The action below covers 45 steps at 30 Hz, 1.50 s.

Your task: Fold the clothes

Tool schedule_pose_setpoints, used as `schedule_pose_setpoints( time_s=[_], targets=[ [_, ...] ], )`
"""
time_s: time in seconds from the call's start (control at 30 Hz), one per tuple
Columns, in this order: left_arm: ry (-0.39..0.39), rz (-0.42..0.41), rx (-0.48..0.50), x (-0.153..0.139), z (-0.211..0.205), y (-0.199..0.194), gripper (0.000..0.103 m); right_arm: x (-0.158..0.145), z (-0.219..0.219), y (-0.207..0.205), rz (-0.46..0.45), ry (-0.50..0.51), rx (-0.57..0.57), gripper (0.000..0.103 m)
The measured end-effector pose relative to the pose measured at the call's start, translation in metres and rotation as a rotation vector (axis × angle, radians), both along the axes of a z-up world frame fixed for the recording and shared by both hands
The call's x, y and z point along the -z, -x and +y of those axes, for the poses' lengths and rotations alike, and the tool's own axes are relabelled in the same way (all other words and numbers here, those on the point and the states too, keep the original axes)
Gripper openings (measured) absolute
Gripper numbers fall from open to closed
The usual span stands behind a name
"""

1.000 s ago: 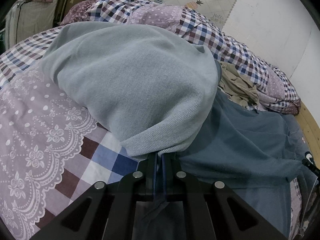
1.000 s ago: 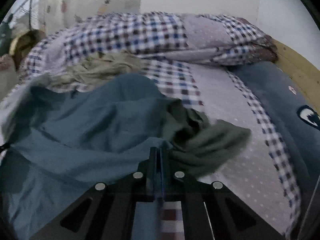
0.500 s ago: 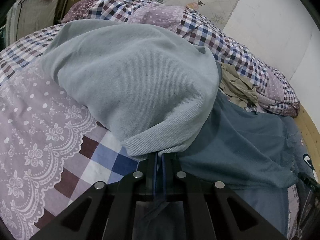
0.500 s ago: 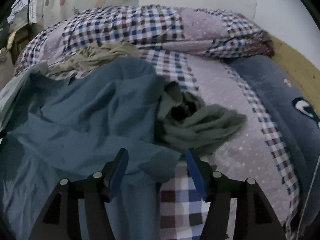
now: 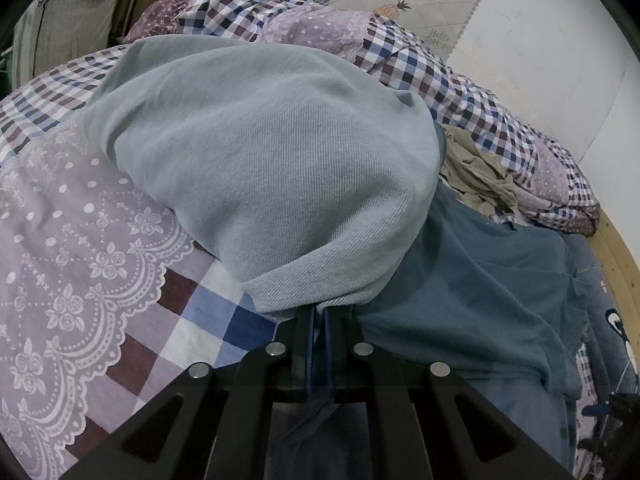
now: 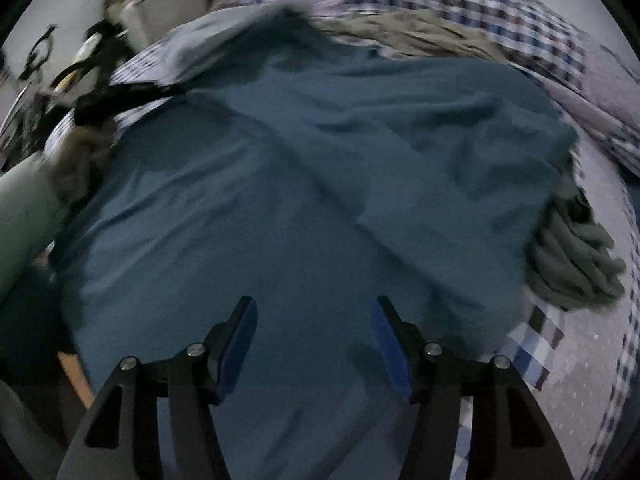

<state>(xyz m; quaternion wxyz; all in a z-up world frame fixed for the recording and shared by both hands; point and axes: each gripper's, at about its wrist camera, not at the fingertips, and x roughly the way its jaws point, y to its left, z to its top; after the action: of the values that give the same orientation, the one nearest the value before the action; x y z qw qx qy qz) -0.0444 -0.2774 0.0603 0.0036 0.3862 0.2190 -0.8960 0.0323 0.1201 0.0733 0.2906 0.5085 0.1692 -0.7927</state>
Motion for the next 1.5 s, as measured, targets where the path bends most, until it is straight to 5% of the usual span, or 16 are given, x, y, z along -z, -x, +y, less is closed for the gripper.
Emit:
schedule_pose_setpoints(
  time_s=[0.2, 0.37, 0.43, 0.53, 0.83, 0.87, 0.93, 1.33, 1.5],
  targets=[
    [-0.003, 0.0, 0.001, 0.0, -0.001, 0.002, 0.004, -0.024, -0.038, 0.057, 0.143, 0.102, 0.078, 0.065],
    [-0.014, -0.001, 0.001, 0.001, -0.002, 0.002, 0.004, -0.027, -0.101, 0.138, 0.119, 0.258, 0.076, 0.065],
    [-0.023, -0.002, 0.001, 0.002, -0.003, 0.003, 0.005, -0.016, -0.136, 0.172, 0.074, 0.267, 0.039, 0.048],
    [-0.034, -0.003, 0.001, 0.003, -0.005, 0.003, 0.005, 0.006, -0.182, 0.214, 0.022, 0.2, -0.008, 0.032],
    [-0.051, -0.004, 0.0, 0.004, -0.007, 0.002, 0.005, 0.056, -0.258, 0.237, -0.013, 0.004, -0.155, 0.032],
    [-0.051, -0.004, -0.001, 0.005, -0.007, 0.002, 0.005, 0.058, -0.262, 0.236, -0.003, -0.014, -0.161, 0.028],
    [-0.051, -0.003, -0.001, 0.005, -0.006, 0.002, 0.005, 0.054, -0.267, 0.231, 0.023, -0.027, -0.184, 0.004],
    [-0.043, 0.002, -0.003, 0.003, -0.006, 0.001, 0.004, 0.002, -0.307, 0.218, 0.337, -0.163, -0.199, 0.004],
    [-0.045, -0.002, -0.005, 0.004, -0.006, 0.002, 0.004, 0.041, -0.331, 0.226, 0.276, -0.301, -0.222, 0.007]
  ],
)
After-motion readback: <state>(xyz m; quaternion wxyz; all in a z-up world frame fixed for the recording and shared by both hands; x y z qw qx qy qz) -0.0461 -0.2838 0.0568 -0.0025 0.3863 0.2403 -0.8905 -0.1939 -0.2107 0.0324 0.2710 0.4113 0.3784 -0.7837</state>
